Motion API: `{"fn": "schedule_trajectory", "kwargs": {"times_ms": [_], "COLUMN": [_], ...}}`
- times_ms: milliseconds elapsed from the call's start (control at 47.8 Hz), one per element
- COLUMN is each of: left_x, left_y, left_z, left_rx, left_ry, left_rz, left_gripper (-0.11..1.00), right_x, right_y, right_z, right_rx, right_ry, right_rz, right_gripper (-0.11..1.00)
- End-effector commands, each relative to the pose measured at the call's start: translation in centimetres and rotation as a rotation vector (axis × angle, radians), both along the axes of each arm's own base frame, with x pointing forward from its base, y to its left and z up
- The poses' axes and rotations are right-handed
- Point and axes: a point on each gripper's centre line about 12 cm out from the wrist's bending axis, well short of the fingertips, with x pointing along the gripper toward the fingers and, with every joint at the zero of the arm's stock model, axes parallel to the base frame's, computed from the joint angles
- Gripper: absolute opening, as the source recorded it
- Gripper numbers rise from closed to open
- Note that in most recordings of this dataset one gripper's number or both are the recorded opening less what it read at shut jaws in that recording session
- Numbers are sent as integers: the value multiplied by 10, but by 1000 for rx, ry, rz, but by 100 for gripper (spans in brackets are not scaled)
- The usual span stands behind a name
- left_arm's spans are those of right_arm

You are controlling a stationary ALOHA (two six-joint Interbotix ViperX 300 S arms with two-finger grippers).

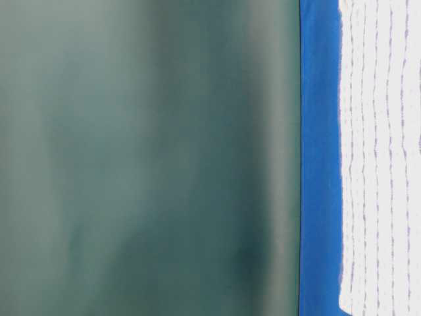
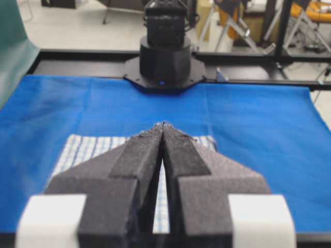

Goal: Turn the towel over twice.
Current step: 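Move both grippers to the towel's far corners and pinch them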

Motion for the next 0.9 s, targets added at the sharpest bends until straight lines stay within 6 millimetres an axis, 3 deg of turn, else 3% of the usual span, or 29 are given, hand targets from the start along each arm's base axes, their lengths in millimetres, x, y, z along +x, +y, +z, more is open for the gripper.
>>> {"fn": "schedule_trajectory", "kwargs": {"times_ms": [0,209,607,732,879], "left_x": [2,5,22,29,35], "left_y": [2,5,47,65,88], "left_z": [2,-1,-36,-53,-82], "left_rx": [16,37,4,-18,-45], "left_ry": [-1,2,133,186,268], "left_rz": [11,29,212,283,366], "left_gripper": [0,0,3,29,74], "right_x": [3,4,9,10,13], "right_y": [-2,-11,-60,-82,-109], "right_z": [9,4,-29,-51,-78], "right_rx": [-2,7,60,88,136], "right_ry": [-18,55,231,324,444], "right_rz": [-10,-57,-283,-377,-476], "right_gripper": [0,0,1,5,50]}}
